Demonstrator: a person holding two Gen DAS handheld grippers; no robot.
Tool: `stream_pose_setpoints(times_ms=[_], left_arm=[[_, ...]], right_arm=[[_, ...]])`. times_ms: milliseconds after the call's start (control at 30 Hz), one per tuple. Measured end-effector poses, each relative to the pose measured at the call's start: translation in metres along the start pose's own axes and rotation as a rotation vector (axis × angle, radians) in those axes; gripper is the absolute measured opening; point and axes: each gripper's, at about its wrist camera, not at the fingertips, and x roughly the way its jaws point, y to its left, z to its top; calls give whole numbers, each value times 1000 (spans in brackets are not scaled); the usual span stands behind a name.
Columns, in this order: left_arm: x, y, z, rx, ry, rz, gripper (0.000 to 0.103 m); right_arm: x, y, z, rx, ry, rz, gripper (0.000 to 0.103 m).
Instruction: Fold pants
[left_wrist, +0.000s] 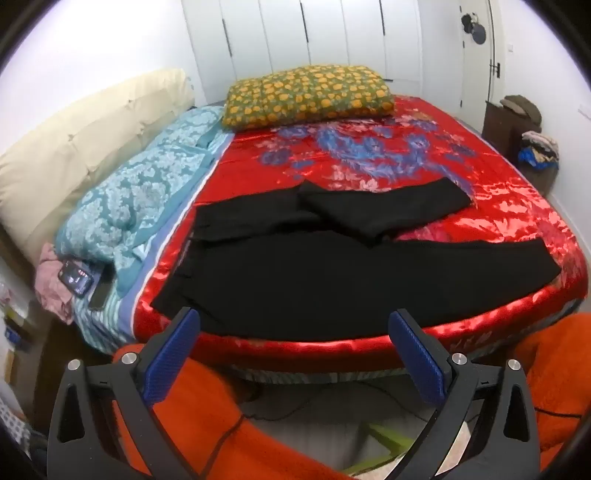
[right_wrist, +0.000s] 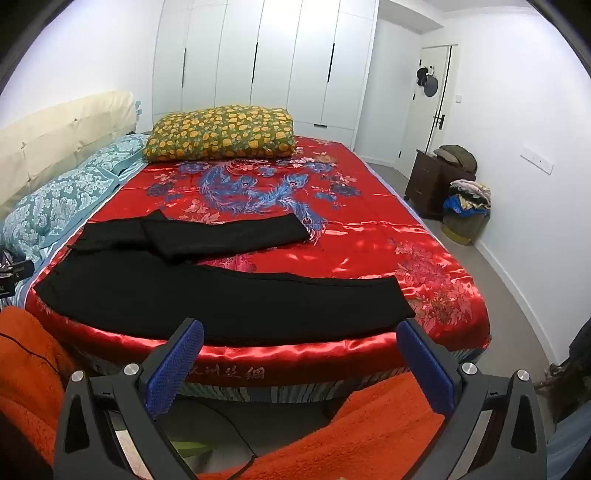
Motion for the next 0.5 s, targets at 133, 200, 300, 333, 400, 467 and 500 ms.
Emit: stream_pose_setpoints(times_ms=[133, 200, 300, 333, 400, 467, 500], left_arm=[[-4, 1, 1, 2, -19, 8, 102], [-2, -1, -3, 6, -9, 11, 102], [-4, 9, 0, 2, -3, -5, 102], [-2, 6, -2, 6, -2, -4, 102], [-2, 5, 0, 7, 4, -4, 102], [-2, 6, 1, 8, -1, -7, 102], [0, 0, 1, 11, -1, -6, 102]], right_arm=[[0, 2, -1, 0, 1, 3, 103], [0, 3, -1, -2, 1, 3, 103], [-1, -1, -2, -2, 1, 4, 103], [-2, -2, -3, 0, 0, 4, 103], [2, 2, -2, -3, 8, 2, 103], [1, 3, -2, -4, 4, -2, 103], [0, 2, -3, -5, 2, -4, 103]])
